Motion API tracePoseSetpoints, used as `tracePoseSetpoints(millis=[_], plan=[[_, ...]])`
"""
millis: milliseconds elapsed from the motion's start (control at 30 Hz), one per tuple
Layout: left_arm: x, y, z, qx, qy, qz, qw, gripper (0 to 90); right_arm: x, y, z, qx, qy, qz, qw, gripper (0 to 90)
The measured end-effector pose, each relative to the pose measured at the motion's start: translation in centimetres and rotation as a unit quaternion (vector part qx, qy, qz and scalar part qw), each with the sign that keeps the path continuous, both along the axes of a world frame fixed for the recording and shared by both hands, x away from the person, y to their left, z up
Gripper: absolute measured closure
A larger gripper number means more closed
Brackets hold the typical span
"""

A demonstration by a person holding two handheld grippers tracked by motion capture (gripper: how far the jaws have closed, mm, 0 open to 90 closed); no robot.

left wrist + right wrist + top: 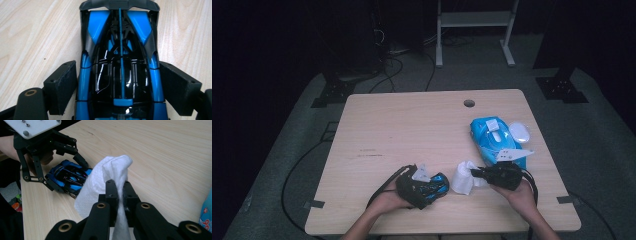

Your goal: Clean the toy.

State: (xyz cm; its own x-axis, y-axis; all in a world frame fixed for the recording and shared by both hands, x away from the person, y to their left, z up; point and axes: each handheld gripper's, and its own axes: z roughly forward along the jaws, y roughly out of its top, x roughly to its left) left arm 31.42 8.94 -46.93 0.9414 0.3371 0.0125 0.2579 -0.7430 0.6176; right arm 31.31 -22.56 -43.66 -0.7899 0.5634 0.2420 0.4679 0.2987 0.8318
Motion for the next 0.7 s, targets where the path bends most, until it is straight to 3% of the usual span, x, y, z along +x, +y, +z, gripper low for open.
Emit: tracePoseSetpoints(millis=[100,133,267,467,567,700], plan=[[-0.1,-0.1,0.1,-0.003,0.000,0.000,1.0000,19.6,0.0,0.0,0.0,0.001,0.000,0.000,1.0000,85.1],[-0.2,-0.1,0.1,-0.002,-0.007,-0.003,1.0000,25.6,0.0,0.0,0.0,0.001,0.000,-0.001,1.0000,85.2],[-0.5,-0.2,0.2,0.002,-0.018,-0.001,0.9998,25.8,0.0,-0.1,0.1,0.003,-0.002,-0.003,1.0000,85.2],[-0.5,-0.1,0.3,-0.001,-0.020,-0.003,0.9998,26.0,0.0,-0.3,0.2,0.008,-0.002,-0.007,0.9999,85.2],[-0.4,0.3,1.0,-0.019,-0.016,0.001,0.9997,27.2,0.0,-0.4,0.2,0.008,-0.002,-0.006,0.9999,85.2],[-0.3,0.2,0.9,-0.009,-0.022,0.000,0.9997,27.2,0.0,-0.4,0.3,0.010,-0.002,-0.007,0.9999,85.2]])
